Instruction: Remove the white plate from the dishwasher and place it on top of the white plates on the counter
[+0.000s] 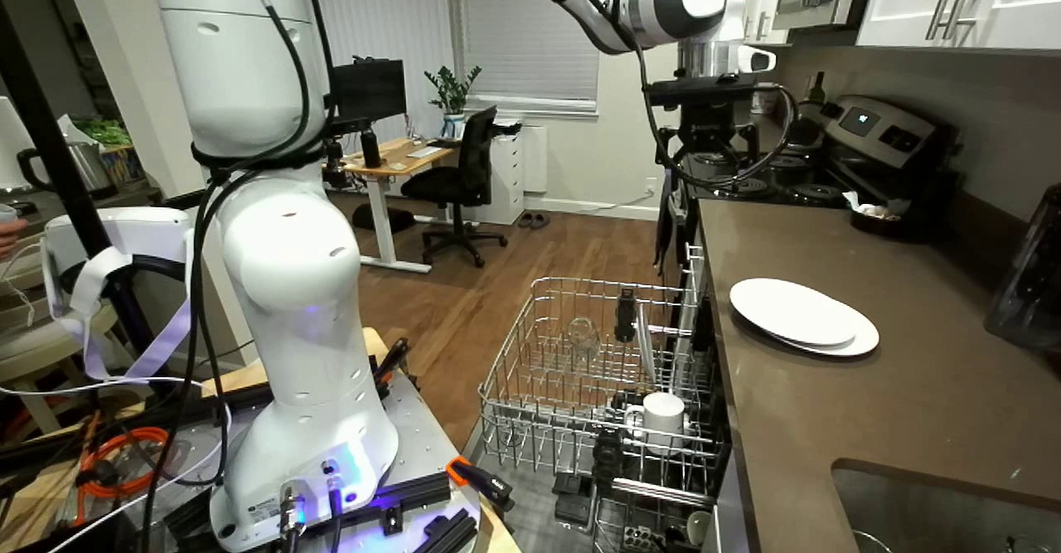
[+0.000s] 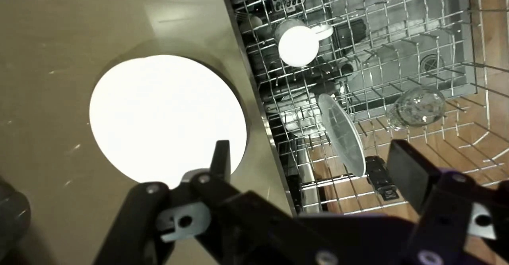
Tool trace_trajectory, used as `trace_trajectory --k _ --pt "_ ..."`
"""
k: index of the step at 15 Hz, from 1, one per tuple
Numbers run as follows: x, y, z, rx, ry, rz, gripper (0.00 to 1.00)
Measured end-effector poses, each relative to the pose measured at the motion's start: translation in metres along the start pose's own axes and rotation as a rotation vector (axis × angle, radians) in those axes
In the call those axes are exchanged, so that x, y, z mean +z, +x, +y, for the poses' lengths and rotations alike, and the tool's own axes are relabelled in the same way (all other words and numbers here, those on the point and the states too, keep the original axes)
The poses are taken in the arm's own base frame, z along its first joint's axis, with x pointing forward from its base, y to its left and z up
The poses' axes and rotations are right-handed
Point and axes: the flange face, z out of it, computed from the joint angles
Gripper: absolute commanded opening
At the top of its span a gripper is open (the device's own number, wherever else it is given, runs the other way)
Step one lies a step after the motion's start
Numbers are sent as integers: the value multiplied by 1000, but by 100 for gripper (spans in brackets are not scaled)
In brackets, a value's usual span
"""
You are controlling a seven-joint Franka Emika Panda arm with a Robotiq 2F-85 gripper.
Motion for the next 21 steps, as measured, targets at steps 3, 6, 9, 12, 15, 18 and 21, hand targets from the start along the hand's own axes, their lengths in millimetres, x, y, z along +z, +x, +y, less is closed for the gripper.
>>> trace_trajectory --k 3,6,9,12,15,18,21 --pt "23 42 -7 -40 -4 -13 100" --pt "45 77 -25 -93 5 -20 100" --pt "70 100 -46 -155 27 -35 100" --pt "97 114 -65 -219 61 -56 100" --pt "90 111 -58 -244 100 -35 100" --pt "89 109 -53 -243 104 -34 100" --pt "125 121 -65 -268 130 -58 100"
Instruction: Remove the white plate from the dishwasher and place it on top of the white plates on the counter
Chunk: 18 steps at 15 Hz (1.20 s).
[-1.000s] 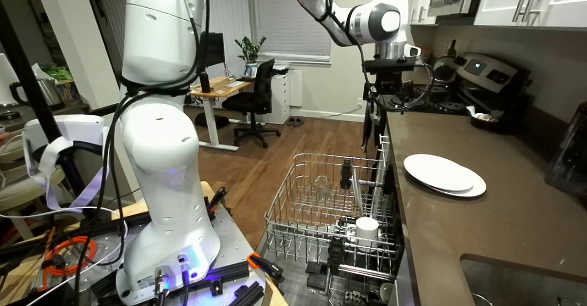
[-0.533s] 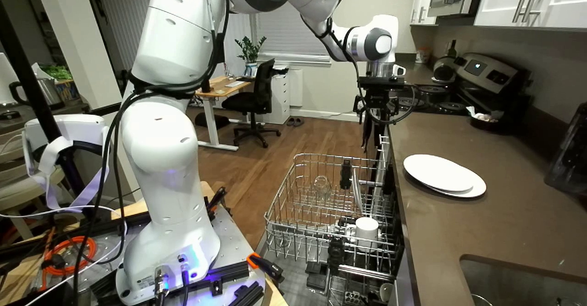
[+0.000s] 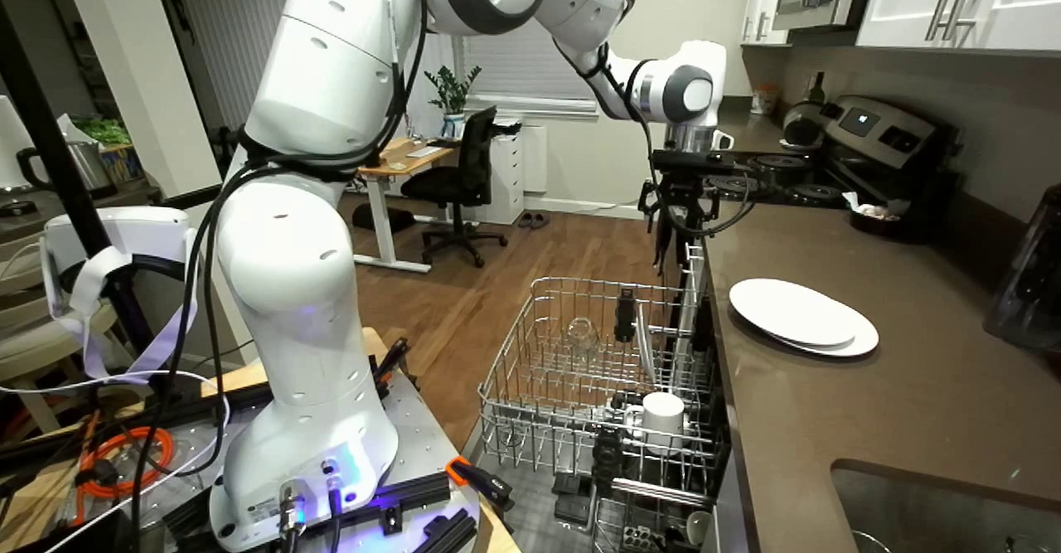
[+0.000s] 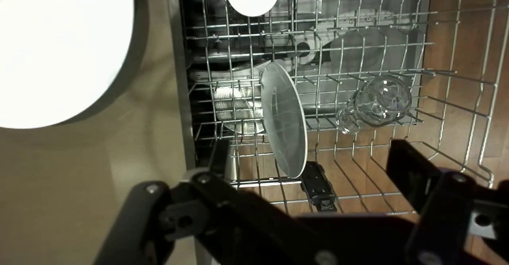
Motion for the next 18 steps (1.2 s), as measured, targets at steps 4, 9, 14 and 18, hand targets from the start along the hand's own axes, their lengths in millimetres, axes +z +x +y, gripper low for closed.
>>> trace_trajectory --k 4,9,14,18 --pt "75 44 -6 -51 36 -30 100" --pt "155 94 -14 -111 28 -57 100" --pt "188 118 -15 -113 69 -57 100" --pt "191 124 -14 -108 100 -78 100"
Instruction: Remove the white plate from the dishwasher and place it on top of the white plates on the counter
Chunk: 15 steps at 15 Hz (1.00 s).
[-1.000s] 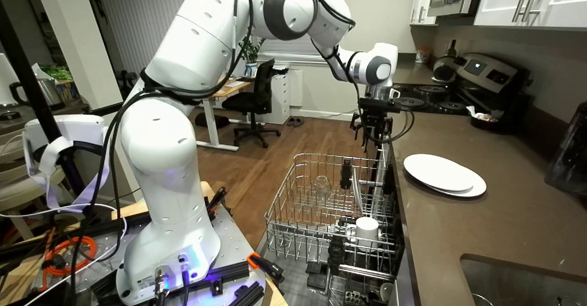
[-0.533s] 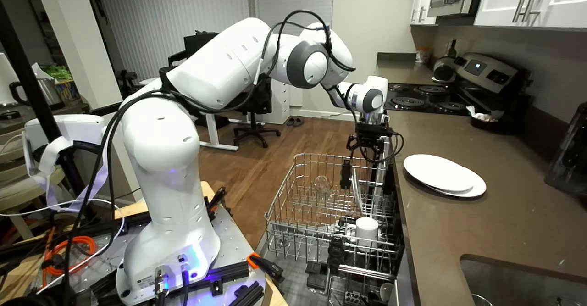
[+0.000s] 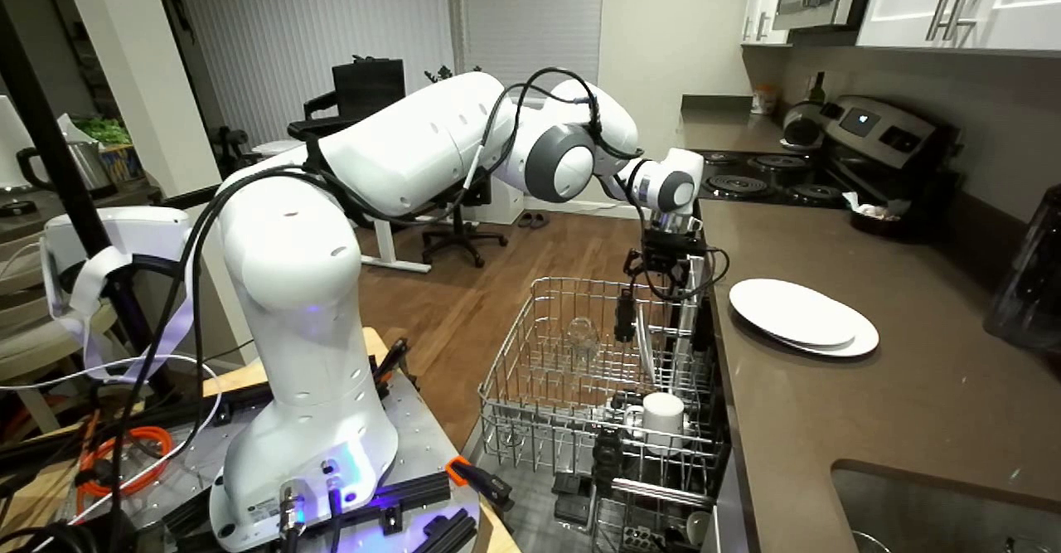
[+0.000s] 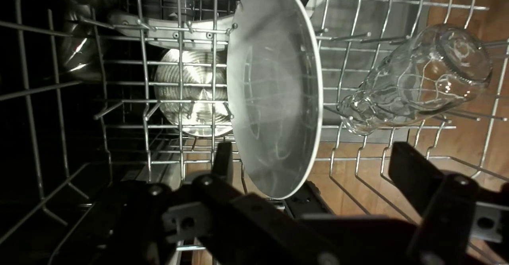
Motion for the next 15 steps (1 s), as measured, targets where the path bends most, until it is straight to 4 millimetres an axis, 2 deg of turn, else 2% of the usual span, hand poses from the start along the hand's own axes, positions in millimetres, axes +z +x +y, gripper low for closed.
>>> trace_trajectory --k 9,15 --pt "-10 -2 10 14 2 -30 100" --pt "-1 8 -1 13 -14 -12 100"
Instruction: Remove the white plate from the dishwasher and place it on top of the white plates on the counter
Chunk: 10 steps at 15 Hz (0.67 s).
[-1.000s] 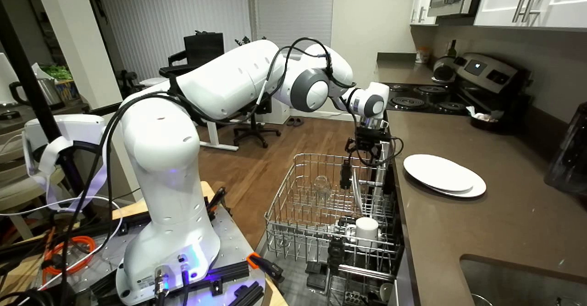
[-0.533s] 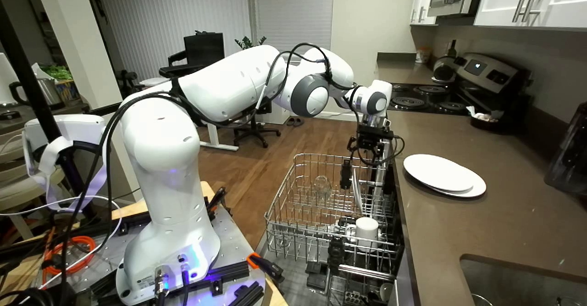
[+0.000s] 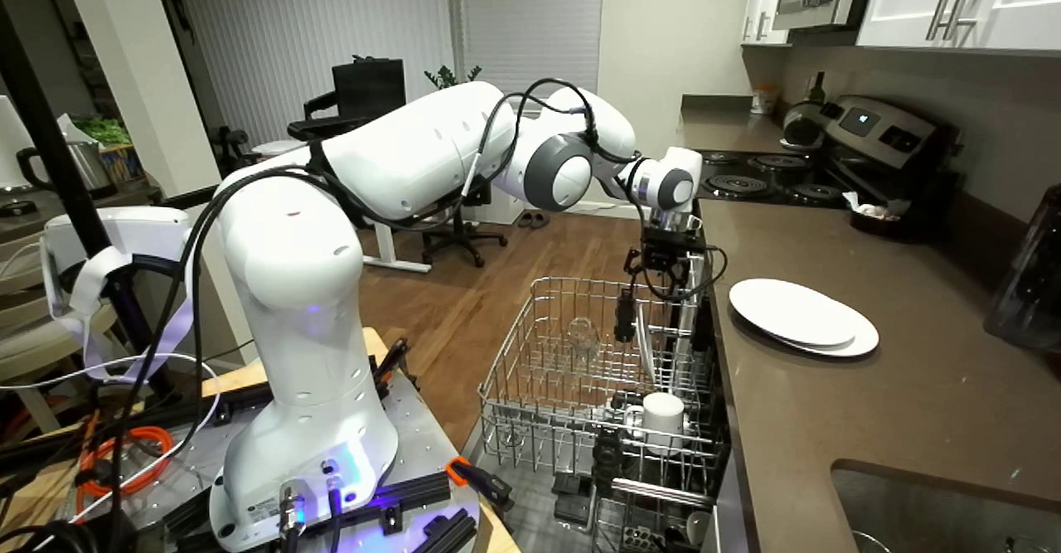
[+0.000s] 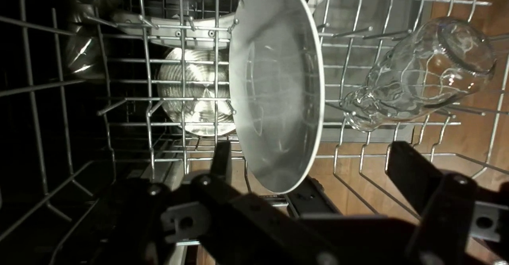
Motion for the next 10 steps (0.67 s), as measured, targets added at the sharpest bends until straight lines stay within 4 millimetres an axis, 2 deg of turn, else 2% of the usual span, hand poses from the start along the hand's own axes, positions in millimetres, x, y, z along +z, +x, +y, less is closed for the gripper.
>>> trace_trajectory --k 3,4,5,6,7,8,10 --pt "13 11 -11 31 -35 42 100" --pt "20 13 -14 47 -46 55 83" --pt "28 14 -16 64 -56 64 74" --pt "37 14 -18 81 -64 71 67" --pt "45 13 -18 98 -71 76 64" --pt "53 10 -18 113 -75 79 54" --pt "68 2 -16 144 -82 73 41"
